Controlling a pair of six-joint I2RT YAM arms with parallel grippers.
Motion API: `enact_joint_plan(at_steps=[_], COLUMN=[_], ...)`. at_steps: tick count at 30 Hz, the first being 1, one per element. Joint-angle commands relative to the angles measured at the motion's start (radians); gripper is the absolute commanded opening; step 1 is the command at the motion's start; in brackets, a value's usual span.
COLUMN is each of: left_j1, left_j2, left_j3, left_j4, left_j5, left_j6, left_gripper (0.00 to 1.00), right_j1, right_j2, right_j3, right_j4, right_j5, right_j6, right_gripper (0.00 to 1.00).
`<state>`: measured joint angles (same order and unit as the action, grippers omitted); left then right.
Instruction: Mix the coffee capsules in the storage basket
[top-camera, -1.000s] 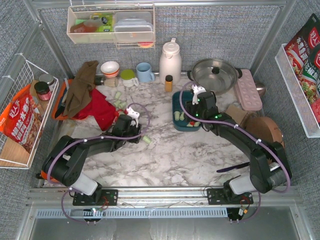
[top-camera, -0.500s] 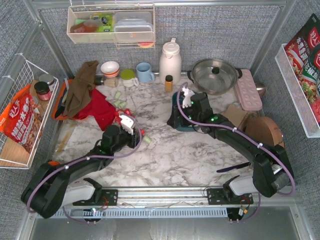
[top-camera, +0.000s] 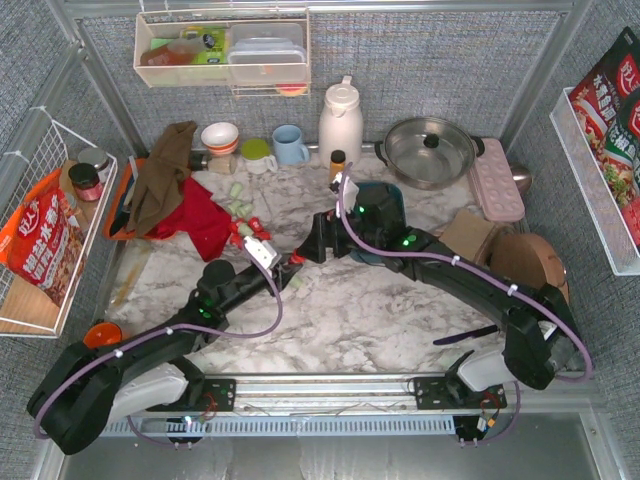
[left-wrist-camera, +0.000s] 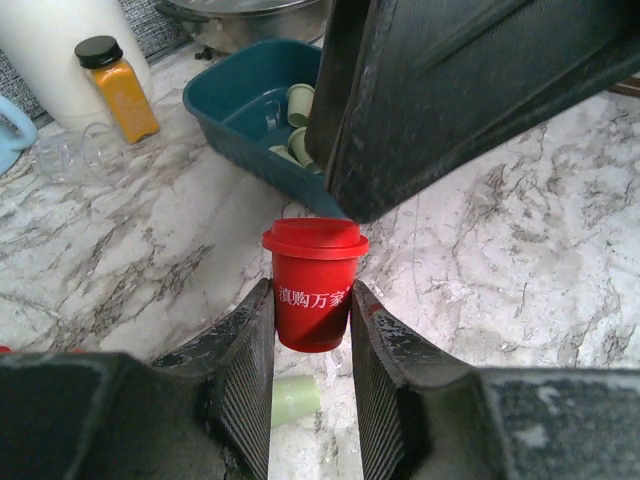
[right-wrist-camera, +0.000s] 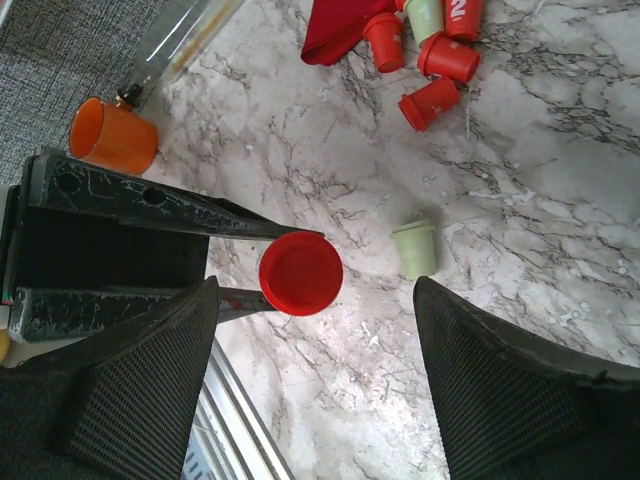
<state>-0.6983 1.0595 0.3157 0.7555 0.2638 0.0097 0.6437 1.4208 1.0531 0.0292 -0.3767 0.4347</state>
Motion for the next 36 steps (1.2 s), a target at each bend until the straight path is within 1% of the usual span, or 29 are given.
enact_joint_plan(at_steps=[1, 8, 13, 16, 19, 20, 21, 22, 23, 25, 26, 27, 30, 32, 34, 36], left_j1=[-0.012, -0.034, -0.042, -0.044, -0.044, -0.044, -0.044, -0.045, -0.044, -0.044, -0.044, -0.044, -0.044, -0.044, -0.044, -0.044], left_j2=[0.007, 0.026, 0.034, 0.033, 0.032, 0.031, 0.031, 0.030, 0.029, 0.026, 0.024, 0.018, -0.003, -0.019, -0.032, -0.028], left_j3=[0.016, 0.026, 0.034, 0.032, 0.030, 0.029, 0.029, 0.028, 0.028, 0.026, 0.024, 0.020, -0.010, -0.033, -0.054, -0.078], left_j4=[0.059, 0.088, 0.089, 0.090, 0.086, 0.084, 0.082, 0.080, 0.077, 0.063, 0.052, 0.040, 0.016, -0.003, -0.028, -0.034], left_j5=[-0.001, 0.001, 0.001, -0.005, -0.017, -0.025, -0.032, -0.040, -0.051, -0.076, -0.087, -0.097, -0.136, -0.171, -0.209, -0.233], left_j6=[0.017, 0.013, 0.016, 0.014, 0.009, 0.007, 0.005, 0.002, 0.000, -0.007, -0.009, -0.012, -0.032, -0.056, -0.081, -0.098], left_gripper=[0.27, 0.27, 0.27, 0.28, 0.31, 0.32, 0.35, 0.39, 0.48, 0.70, 0.93, 0.97, 0.99, 0.99, 0.99, 0.99], right_j1=[0.014, 0.035, 0.043, 0.043, 0.043, 0.043, 0.043, 0.043, 0.042, 0.040, 0.036, 0.033, 0.000, -0.029, -0.060, -0.080], right_j2=[0.011, 0.042, 0.061, 0.063, 0.069, 0.069, 0.072, 0.074, 0.074, 0.072, 0.067, 0.064, 0.042, 0.027, 0.019, 0.032], right_j3=[-0.001, -0.008, -0.004, -0.004, -0.002, -0.002, -0.001, -0.001, -0.001, -0.002, -0.002, -0.002, -0.002, 0.001, 0.007, 0.009], right_j4=[0.041, 0.054, 0.066, 0.067, 0.065, 0.066, 0.065, 0.064, 0.064, 0.058, 0.056, 0.054, 0.038, 0.013, -0.020, -0.024], right_j5=[-0.026, -0.024, -0.027, -0.027, -0.032, -0.034, -0.034, -0.034, -0.030, -0.014, -0.005, 0.006, 0.055, 0.134, 0.266, 0.434], right_j6=[0.027, 0.037, 0.049, 0.053, 0.060, 0.063, 0.067, 0.069, 0.071, 0.073, 0.072, 0.070, 0.055, 0.010, -0.071, -0.165], right_gripper=[0.83, 0.80, 0.69, 0.57, 0.37, 0.33, 0.31, 0.30, 0.29, 0.29, 0.28, 0.28, 0.27, 0.27, 0.28, 0.27])
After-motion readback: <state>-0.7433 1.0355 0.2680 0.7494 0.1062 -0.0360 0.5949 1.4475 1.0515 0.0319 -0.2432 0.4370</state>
